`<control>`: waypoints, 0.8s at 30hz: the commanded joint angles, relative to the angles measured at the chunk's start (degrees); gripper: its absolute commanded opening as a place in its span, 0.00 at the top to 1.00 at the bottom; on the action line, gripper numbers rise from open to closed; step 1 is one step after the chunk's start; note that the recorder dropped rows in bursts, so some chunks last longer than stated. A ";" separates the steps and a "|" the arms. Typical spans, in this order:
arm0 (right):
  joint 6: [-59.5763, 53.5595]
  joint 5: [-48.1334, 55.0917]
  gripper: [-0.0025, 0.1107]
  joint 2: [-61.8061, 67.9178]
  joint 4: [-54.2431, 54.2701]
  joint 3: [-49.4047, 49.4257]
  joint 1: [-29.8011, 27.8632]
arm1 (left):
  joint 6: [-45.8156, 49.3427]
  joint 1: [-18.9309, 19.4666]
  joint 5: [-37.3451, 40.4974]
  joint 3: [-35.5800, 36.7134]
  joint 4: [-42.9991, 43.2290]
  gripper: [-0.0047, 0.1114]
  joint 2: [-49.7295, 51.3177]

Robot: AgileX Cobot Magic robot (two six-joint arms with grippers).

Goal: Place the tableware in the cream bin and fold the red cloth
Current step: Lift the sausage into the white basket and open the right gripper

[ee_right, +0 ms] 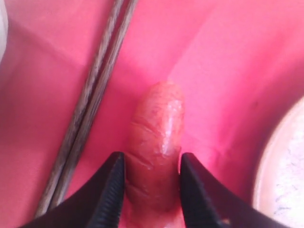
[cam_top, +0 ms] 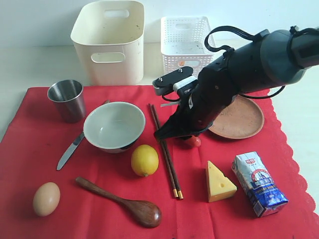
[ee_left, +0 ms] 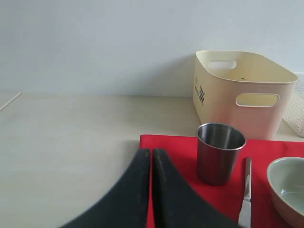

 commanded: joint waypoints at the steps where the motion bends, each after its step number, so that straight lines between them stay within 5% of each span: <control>1: -0.39 0.71 0.98 -2.32 -3.30 -1.42 0.21 | 0.02 0.16 0.00 -0.03 -0.36 0.93 -0.38; 13: 0.19 -8.51 0.98 -8.84 -12.54 -1.56 -0.95 | 0.02 0.16 0.00 -0.03 -0.36 0.93 -0.38; 24: 0.05 -22.01 0.98 -6.07 -12.54 -7.19 -8.33 | 0.02 0.16 0.00 -0.03 -0.36 0.93 -0.38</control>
